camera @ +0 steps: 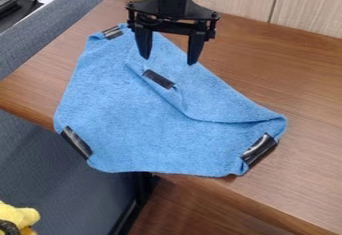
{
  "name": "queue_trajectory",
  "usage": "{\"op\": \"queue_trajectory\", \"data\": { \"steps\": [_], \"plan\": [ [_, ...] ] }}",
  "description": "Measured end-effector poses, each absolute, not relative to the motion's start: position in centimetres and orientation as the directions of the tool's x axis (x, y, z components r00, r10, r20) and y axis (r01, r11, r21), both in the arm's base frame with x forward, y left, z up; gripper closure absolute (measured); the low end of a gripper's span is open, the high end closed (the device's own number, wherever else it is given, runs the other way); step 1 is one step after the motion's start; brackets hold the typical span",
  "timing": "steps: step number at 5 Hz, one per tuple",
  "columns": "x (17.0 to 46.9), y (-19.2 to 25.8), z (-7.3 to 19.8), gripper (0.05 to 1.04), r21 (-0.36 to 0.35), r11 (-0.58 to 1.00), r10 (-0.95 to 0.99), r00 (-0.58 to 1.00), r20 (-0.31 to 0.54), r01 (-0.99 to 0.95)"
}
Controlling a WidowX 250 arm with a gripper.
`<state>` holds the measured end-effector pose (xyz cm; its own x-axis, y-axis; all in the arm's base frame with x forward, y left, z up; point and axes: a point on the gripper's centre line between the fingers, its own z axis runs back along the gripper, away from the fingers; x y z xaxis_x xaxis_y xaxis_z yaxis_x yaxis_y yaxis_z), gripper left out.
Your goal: Fold the cloth from bottom right to top left
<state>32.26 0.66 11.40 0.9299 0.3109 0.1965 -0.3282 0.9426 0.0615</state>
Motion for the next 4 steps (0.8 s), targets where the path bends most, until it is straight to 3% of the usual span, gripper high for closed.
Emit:
{"op": "queue_trajectory", "data": {
  "steps": [1, 2, 4],
  "plan": [
    [32.1, 0.6, 10.6, 0.083, 0.074, 0.942, 0.313, 0.934, 0.170, -0.329],
    [32.1, -3.4, 11.3, 0.083, 0.124, 0.965, 0.204, 0.960, 0.193, -0.230],
    [31.4, -7.9, 11.0, 0.083, 0.084, 0.988, 0.110, 0.976, 0.190, -0.128]
  ]
}}
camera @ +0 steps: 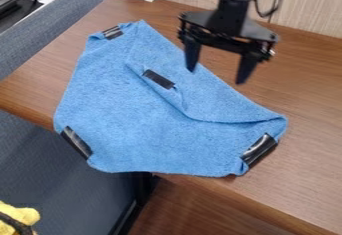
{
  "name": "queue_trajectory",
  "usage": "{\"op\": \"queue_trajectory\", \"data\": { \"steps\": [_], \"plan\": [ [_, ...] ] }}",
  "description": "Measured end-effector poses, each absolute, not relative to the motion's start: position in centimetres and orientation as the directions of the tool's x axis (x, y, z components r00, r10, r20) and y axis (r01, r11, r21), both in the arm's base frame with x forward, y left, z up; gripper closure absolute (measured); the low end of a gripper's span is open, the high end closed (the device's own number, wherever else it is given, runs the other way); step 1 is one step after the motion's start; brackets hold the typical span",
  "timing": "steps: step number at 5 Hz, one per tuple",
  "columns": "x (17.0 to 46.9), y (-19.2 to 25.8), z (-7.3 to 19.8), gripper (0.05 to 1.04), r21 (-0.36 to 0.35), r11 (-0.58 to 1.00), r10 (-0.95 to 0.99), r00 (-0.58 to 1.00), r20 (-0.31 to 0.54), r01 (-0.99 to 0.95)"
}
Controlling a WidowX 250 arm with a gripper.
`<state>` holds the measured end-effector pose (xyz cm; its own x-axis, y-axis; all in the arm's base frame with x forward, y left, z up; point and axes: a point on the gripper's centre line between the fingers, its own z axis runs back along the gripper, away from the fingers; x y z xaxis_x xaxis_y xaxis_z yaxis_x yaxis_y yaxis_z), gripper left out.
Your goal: Fold the cloth from bottom right to top left
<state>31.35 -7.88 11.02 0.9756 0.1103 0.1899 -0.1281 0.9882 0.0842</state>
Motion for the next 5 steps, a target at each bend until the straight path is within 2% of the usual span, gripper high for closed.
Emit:
{"op": "queue_trajectory", "data": {
  "steps": [2, 5],
  "plan": [
    [28.5, -12.9, 9.3, 0.083, 0.084, 0.996, -0.049, 0.984, 0.169, 0.035],
    [27.1, -14.3, 5.9, 0.083, 0.083, 0.989, -0.129, 0.984, 0.126, 0.119]
  ]
}}
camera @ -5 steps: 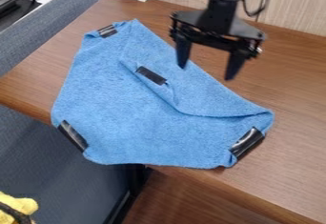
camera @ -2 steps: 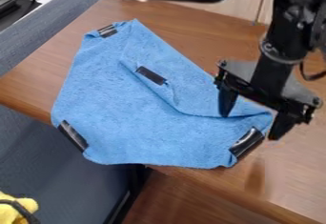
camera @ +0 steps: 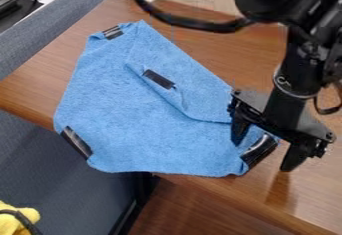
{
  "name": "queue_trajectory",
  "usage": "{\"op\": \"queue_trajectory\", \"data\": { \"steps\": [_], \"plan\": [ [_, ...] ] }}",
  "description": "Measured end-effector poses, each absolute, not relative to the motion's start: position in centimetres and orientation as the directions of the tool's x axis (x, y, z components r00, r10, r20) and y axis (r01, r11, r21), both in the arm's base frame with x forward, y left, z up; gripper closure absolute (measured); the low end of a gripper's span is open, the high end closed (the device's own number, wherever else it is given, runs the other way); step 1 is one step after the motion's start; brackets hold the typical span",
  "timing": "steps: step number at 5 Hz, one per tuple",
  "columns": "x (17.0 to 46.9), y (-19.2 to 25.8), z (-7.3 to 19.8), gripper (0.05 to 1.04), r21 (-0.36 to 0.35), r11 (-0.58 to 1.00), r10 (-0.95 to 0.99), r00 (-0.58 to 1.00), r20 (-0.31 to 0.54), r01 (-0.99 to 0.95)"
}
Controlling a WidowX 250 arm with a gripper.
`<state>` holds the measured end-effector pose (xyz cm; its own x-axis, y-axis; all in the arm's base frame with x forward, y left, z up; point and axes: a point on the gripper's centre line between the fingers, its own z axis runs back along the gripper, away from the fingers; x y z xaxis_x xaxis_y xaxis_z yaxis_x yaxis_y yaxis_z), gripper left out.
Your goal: Fold the cloth from bottom right to top left
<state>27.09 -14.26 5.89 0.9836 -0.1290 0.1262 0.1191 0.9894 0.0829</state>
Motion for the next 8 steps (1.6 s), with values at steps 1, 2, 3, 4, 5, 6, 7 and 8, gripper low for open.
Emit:
{"op": "queue_trajectory", "data": {
  "steps": [1, 2, 3, 4, 5, 6, 7, 8],
  "plan": [
    [27.4, -14.1, 5.0, 0.119, 0.112, 0.985, -0.147, 0.983, 0.114, 0.135],
    [27.7, -14.2, 5.0, 0.396, 0.107, 0.986, -0.141, 0.980, 0.137, 0.127],
    [27.4, -14.1, 4.7, 0.698, 0.084, 0.989, -0.131, 0.982, 0.137, 0.120],
    [27.3, -14.1, 4.7, 0.897, 0.079, 0.990, -0.125, 0.983, 0.138, 0.115],
    [27.3, -14.2, 4.7, 0.992, 0.078, 0.989, -0.135, 0.981, 0.138, 0.125],
    [27.1, -14.4, 4.9, 1.005, 0.066, 0.986, -0.157, 0.981, 0.116, 0.150],
    [28.3, -14.0, 6.9, 1.005, 0.033, 0.991, -0.136, 0.981, 0.136, 0.132],
    [29.8, -12.3, 8.5, 1.005, -0.003, 0.996, -0.083, 0.987, 0.140, 0.084]
  ]
}}
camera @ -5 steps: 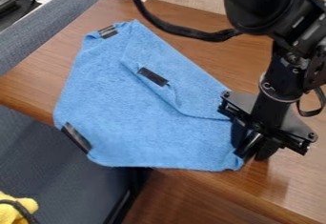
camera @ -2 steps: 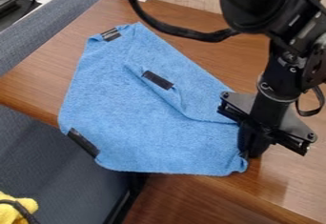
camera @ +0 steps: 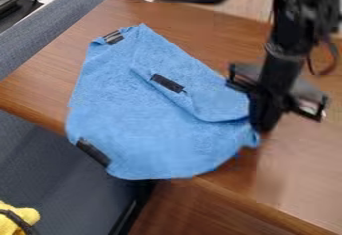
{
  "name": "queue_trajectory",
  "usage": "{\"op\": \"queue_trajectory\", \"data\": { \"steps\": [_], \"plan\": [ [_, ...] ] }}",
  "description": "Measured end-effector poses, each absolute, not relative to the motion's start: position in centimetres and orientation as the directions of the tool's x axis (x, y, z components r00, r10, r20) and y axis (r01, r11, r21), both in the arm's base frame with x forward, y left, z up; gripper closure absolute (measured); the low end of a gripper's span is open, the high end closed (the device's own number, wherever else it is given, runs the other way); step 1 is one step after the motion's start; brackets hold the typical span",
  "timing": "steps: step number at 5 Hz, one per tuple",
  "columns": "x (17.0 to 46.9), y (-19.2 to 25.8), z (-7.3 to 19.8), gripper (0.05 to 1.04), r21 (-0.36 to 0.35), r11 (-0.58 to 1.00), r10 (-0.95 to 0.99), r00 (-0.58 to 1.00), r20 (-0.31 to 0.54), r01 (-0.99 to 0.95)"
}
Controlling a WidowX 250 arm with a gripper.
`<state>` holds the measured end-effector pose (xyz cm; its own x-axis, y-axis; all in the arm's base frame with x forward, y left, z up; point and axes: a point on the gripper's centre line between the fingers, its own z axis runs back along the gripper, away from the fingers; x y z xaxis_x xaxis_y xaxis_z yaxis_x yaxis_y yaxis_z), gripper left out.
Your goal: Fold the cloth from bottom right to top left
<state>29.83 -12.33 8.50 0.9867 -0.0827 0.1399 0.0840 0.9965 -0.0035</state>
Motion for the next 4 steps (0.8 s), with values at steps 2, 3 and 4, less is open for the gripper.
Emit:
{"op": "queue_trajectory", "data": {
  "steps": [2, 3, 4],
  "plan": [
    [32.4, -7.5, 11.4, 1.005, -0.032, 0.999, 0.037, 0.987, 0.159, -0.032],
    [33.9, -4.4, 10.8, 1.005, -0.031, 0.995, 0.094, 0.987, 0.134, -0.090],
    [35.2, -0.9, 10.1, 1.005, -0.023, 0.988, 0.154, 0.981, 0.120, -0.152]
  ]
}}
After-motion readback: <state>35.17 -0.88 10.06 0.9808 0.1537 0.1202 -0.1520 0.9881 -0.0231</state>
